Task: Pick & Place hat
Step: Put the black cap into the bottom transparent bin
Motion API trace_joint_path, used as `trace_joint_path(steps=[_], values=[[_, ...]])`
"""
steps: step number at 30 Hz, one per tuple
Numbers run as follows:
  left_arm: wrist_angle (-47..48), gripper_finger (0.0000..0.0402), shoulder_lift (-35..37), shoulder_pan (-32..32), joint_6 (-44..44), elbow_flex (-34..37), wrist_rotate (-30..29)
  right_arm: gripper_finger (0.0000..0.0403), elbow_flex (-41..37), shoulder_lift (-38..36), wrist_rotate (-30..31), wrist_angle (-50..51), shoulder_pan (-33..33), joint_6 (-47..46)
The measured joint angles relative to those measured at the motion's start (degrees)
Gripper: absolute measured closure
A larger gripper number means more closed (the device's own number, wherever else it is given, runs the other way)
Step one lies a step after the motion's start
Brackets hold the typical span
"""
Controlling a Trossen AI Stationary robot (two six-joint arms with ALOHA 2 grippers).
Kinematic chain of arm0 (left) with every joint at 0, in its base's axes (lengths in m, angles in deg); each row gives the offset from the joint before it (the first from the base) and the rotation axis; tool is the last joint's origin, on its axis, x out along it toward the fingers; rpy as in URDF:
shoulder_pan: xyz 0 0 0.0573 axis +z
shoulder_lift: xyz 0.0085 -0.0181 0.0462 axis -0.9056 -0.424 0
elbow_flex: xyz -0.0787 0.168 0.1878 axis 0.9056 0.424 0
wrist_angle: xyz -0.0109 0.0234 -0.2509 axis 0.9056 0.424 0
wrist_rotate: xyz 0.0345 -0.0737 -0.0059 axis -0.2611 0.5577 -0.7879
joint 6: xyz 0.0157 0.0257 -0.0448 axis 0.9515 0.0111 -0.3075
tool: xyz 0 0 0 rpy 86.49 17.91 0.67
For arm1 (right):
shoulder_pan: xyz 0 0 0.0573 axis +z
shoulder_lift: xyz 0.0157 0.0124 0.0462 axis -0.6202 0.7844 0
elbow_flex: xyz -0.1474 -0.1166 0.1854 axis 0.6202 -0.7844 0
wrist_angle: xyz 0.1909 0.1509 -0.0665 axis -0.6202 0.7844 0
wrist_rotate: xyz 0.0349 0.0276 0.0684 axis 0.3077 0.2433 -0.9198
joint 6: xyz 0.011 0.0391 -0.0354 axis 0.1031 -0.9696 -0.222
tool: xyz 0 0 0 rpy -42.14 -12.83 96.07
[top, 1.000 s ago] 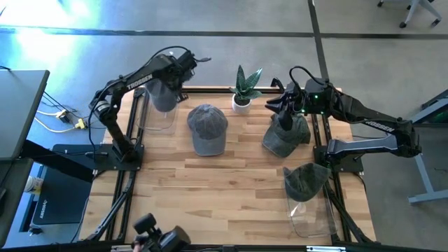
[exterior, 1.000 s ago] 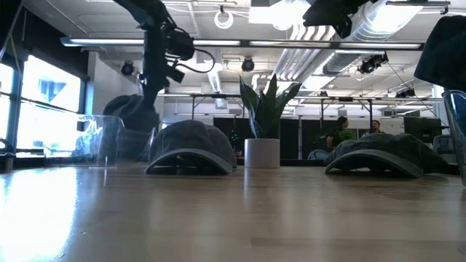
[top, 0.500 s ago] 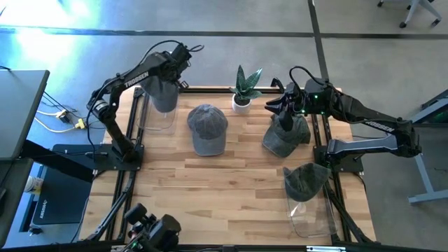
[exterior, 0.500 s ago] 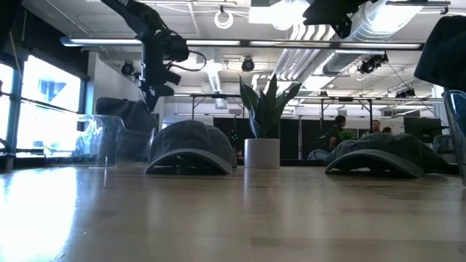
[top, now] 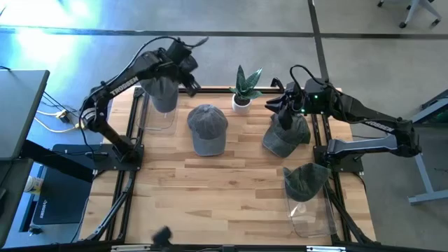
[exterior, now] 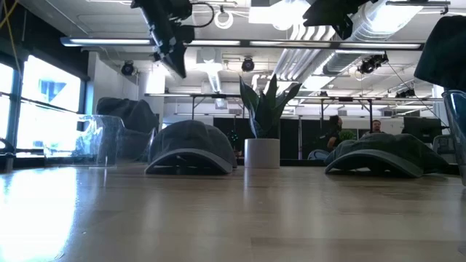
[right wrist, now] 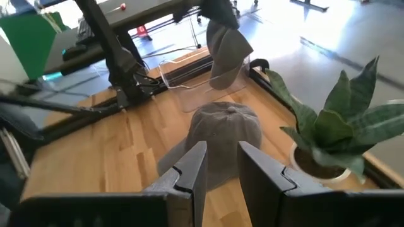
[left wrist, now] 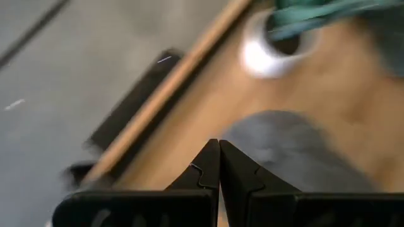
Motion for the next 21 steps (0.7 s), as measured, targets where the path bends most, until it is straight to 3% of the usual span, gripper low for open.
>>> trace_joint_path(steps=[4, 9, 15, 21], values=[[-6.12, 0.0401, 0.22, -6.22, -1.84, 3.18, 5.40, 0.0320, 0.00, 1.77, -0.02, 1.15, -0.33, -3.98], [-18.31, 0.0401, 0.15, -13.45, -6.77, 10.65, 9.99, 0.0304, 0.00, 5.13, -0.53, 6.53, 1.90, -1.17], [-21.81, 0.0401, 0.69, -15.90, -10.49, 18.15, 14.15, 0.0237, -0.02, 6.56, 1.07, 22.58, 1.93, -9.40], [-22.89, 0.0401, 0.69, -17.36, -8.84, 19.48, 15.08, 0.0162, 0.00, 6.41, 2.66, 37.41, -6.81, -18.50]])
